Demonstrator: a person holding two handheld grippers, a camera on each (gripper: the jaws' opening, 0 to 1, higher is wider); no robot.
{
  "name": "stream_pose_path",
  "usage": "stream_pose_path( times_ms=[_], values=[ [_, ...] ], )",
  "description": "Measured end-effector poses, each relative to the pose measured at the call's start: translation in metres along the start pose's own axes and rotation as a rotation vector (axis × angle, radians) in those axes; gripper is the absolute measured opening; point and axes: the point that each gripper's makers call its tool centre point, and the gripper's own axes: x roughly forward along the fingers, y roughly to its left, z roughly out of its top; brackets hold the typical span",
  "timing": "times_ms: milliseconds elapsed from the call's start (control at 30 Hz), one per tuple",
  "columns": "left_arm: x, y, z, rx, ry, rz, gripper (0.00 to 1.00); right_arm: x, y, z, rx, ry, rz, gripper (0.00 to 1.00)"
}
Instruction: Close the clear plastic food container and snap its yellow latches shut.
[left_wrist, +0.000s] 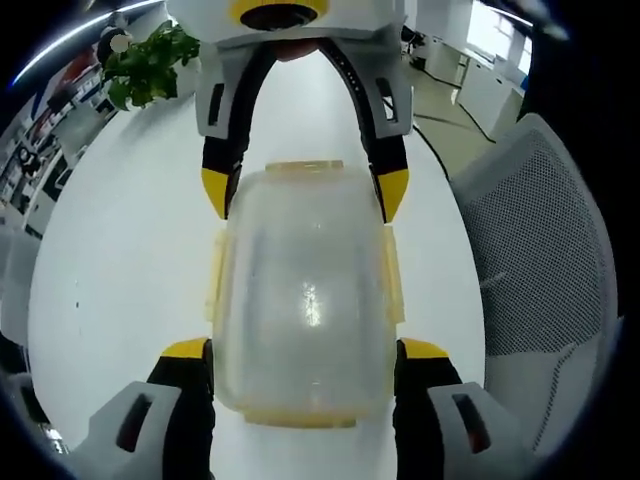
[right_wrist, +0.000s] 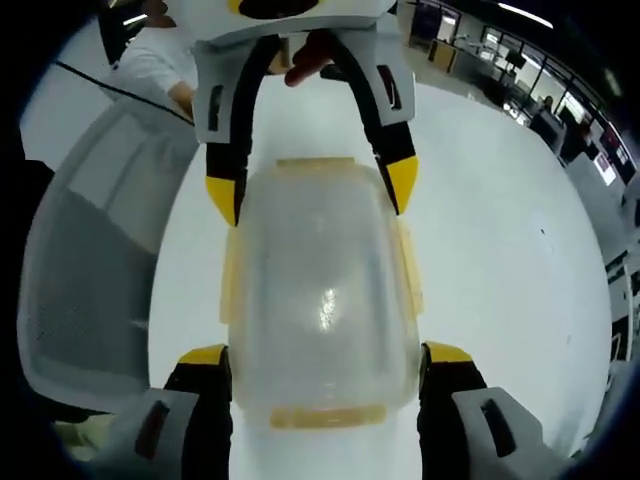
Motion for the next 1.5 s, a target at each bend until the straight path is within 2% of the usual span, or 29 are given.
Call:
stream_pose_path(
  times_ms=[200,267,600,1033,1500],
  values=[
    [-0.004,0.001,-0.01,0.007,0.005,-0.003,0.73,0.004,0.001,0.01,0.007,-0.015,-0.006,0.76],
    [-0.005,-0.001,-0.013,0.012,0.008,-0.004,0.73,0.007,0.002,0.013,0.012,-0.001,-0.007,0.77],
    [-0.01,-0.002,-0.026,0.026,-0.043,-0.004,0.73,0.015,0.005,0.024,0.037,0.02,-0.026,0.77],
    [-0.02,-0.004,-0.047,0.027,-0.057,0.005,0.74,0.025,0.009,0.047,0.049,0.018,-0.039,0.77],
    [-0.029,-0.002,-0.064,0.017,-0.045,0.012,0.74,0.031,0.007,0.066,0.044,0.01,-0.039,0.78]
  ],
)
